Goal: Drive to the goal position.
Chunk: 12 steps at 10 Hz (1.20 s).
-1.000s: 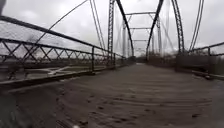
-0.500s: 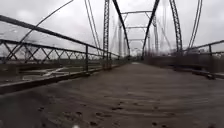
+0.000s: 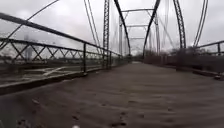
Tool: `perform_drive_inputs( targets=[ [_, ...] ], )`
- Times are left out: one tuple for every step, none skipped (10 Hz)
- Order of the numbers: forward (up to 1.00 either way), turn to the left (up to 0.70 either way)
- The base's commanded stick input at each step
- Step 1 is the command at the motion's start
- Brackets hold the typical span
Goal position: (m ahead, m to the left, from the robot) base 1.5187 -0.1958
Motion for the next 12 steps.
perform_drive_inputs(
  targets=[
    [0.7,0.0],
    [0.7,0.0],
    [0.7,0.0],
    [0.7,-0.01],
    [0.7,-0.09],
    [0.7,-0.21],
    [0.7,-0.32],
    [0.7,-0.35],
    [0.7,-0.35],
    [0.7,-0.35],
    [0.7,-0.35],
    [0.7,-0.35]
  ],
)
